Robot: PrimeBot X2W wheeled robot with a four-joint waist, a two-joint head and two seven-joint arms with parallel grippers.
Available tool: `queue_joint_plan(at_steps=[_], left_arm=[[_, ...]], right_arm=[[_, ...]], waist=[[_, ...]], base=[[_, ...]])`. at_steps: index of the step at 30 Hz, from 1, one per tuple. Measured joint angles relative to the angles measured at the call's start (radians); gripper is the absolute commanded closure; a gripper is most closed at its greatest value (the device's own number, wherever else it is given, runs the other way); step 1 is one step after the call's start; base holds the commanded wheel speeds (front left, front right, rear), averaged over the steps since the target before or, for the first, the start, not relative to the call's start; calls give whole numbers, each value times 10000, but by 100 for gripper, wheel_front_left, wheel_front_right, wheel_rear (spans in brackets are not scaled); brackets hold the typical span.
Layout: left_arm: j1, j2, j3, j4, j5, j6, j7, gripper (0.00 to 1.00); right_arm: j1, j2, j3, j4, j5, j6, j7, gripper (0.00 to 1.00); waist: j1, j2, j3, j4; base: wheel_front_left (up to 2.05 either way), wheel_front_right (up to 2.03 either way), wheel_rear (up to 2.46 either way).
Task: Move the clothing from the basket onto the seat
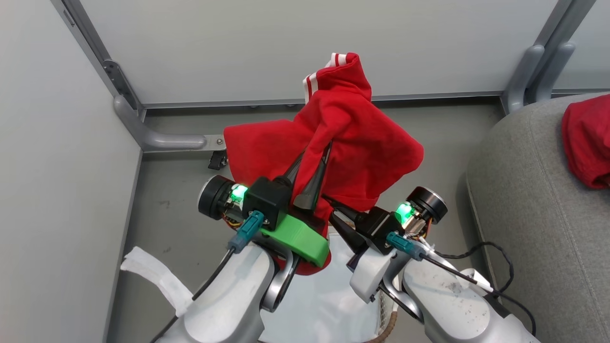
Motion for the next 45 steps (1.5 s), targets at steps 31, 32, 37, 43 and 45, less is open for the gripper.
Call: queue_joint_plan(at_steps=[31,32,37,43,45], left_arm=[[779,6,1925,650,1327,-616,-2,0],[821,0,1994,650,1384,-639,-2,0],[1010,-2,2347,635,1726,-838,-4,0],[1039,-15,2533,652,1992,-1041,-2,0],[1011,-21,2533,671,2128,-1083,-2,0]], right_arm=[[885,130,-1018,-1898,589,0,4,100],[898,123,-1058,-1946,591,0,2,100],[970,127,-1429,-2205,614,0,2,100],[713,0,-2046,-2562,573,0,4,100],[243,-253,-2380,-2736,470,0,2,100]], waist=[[0,0,90,-3172],[0,0,103,-3374],[0,0,205,-4585],[0,1,424,-5836],[0,1,580,-6169]], base=[[0,0,0],[0,0,0],[0,0,0],[0,0,0],[0,0,0]])
